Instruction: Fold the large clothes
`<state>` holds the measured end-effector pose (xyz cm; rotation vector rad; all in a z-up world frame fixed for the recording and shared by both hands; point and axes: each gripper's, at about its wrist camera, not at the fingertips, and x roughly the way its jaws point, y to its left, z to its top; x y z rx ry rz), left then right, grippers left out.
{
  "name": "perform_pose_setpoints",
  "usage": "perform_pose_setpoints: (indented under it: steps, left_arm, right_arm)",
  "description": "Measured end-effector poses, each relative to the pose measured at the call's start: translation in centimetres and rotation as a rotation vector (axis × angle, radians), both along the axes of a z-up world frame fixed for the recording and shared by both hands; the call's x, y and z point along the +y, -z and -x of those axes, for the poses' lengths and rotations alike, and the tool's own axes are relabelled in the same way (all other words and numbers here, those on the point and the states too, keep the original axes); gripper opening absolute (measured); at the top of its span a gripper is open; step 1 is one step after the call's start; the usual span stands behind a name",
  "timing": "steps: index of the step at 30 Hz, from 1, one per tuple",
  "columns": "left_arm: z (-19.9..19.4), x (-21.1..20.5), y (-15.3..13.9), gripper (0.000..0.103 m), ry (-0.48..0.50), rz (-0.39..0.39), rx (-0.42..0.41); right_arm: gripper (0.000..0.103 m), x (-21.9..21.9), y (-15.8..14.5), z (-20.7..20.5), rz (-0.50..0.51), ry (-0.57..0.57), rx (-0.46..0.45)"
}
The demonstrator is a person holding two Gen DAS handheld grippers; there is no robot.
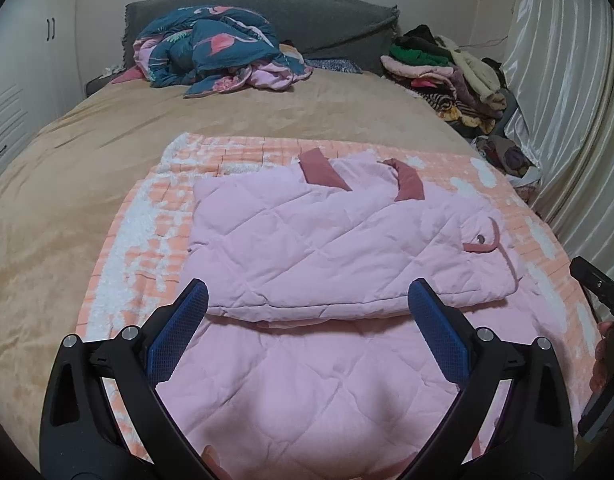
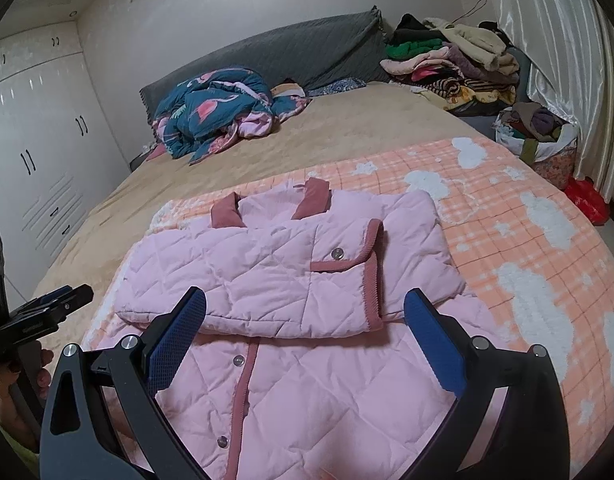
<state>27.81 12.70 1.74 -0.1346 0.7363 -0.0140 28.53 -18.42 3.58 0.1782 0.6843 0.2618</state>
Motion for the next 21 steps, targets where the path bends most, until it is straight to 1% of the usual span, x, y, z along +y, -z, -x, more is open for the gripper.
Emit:
perform_pose_setpoints:
  steps: [7, 13, 16, 21]
  left_arm:
    - [2.0, 0.5, -1.2, 0.094, -0.016, 0.0, -0.038]
    - [4.4, 0.4, -2.7, 0.094, -0.012, 0.0, -0.101]
    - [5.2, 0.4, -3.1, 0.094, -0.027, 0.011, -0.106]
    - [6.8, 0.2, -3.7, 0.094, -0.023, 0.036, -0.117]
  right_arm:
    - [0.099, 0.0, -0.9, 1.3, -0.007, 0.003, -0.019]
    - [0.099, -0.1, -2.1, 2.6, -0.011, -0.003, -0.044]
    - [0.099, -0.1, -2.7, 3.2, -0.012, -0.005, -0.054]
    - [0.099, -0.3, -3.7, 4.4, -0.005, -0.001, -0.077]
